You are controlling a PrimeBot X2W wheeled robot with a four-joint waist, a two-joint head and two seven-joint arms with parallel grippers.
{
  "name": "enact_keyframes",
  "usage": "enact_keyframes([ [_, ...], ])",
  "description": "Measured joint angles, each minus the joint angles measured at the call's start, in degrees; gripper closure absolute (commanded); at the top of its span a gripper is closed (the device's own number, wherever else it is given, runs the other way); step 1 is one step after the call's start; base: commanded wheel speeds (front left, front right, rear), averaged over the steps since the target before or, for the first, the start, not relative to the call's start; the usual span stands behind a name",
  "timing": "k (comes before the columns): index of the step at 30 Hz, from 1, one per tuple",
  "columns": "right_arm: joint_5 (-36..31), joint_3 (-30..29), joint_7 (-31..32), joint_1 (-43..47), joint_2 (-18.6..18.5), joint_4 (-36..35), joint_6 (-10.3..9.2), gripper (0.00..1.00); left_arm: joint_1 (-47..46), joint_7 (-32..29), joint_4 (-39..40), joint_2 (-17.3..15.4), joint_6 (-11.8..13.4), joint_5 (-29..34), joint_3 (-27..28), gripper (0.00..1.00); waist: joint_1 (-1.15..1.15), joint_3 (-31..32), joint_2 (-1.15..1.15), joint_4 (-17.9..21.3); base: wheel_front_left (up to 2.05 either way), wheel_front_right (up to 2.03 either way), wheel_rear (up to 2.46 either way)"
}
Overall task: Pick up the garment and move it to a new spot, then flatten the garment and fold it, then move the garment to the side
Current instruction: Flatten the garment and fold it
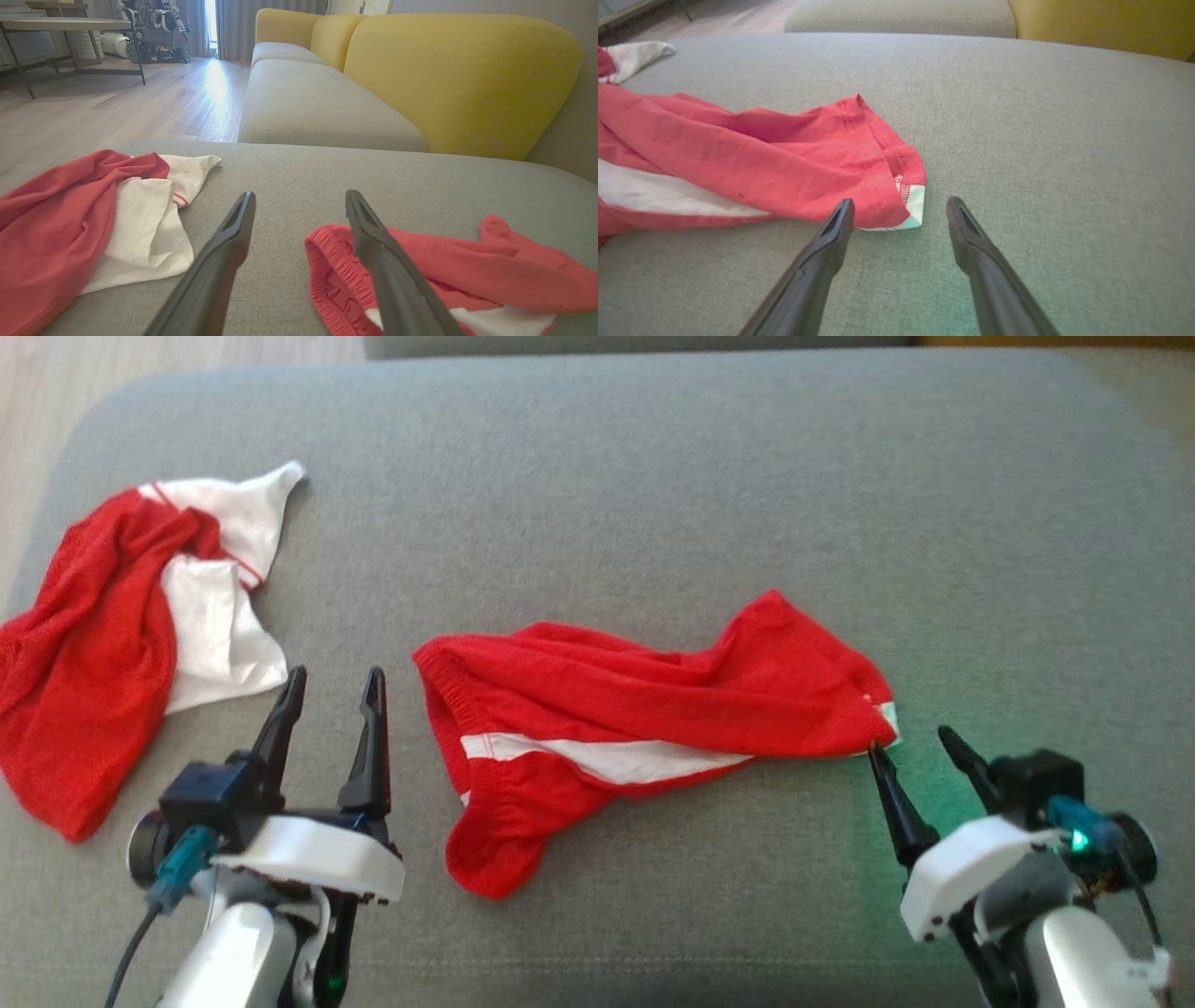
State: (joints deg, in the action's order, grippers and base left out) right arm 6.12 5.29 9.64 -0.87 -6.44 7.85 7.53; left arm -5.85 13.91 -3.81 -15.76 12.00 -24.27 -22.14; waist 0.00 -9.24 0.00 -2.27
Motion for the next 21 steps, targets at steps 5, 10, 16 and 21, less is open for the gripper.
enact_keyframes([
  [5, -1.2, 2.4, 0.0, -4.0, -1.8, 3.7, 0.00, 0.00, -1.2, 0.2, -0.8, 0.4, -0.5, 0.0, 0.0, 0.00, 0.00, -2.1, 0.00, -1.2, 0.00, 0.00, 0.00],
  [10, -0.4, 6.4, 2.0, -5.7, -3.7, 7.3, 0.00, 0.87, -1.8, 0.3, -1.7, 1.0, -0.9, 0.0, 0.1, 0.00, 0.00, -3.1, 0.00, -1.6, 0.00, 0.00, 0.00],
  [16, 2.6, 7.5, 1.4, -6.0, -4.9, 6.6, 0.00, 1.00, -2.3, 0.3, -1.9, 1.5, -0.9, 0.5, 0.2, 0.00, 0.00, -3.5, 0.00, -1.1, 0.00, 0.00, 0.00],
  [21, 4.2, 5.7, 0.8, -6.9, -4.7, 2.5, 0.00, 1.00, -2.6, 0.3, -1.9, 1.5, -1.0, 0.6, 0.5, 0.00, 0.00, -3.7, 0.00, 0.1, 0.00, 0.00, 0.00],
])
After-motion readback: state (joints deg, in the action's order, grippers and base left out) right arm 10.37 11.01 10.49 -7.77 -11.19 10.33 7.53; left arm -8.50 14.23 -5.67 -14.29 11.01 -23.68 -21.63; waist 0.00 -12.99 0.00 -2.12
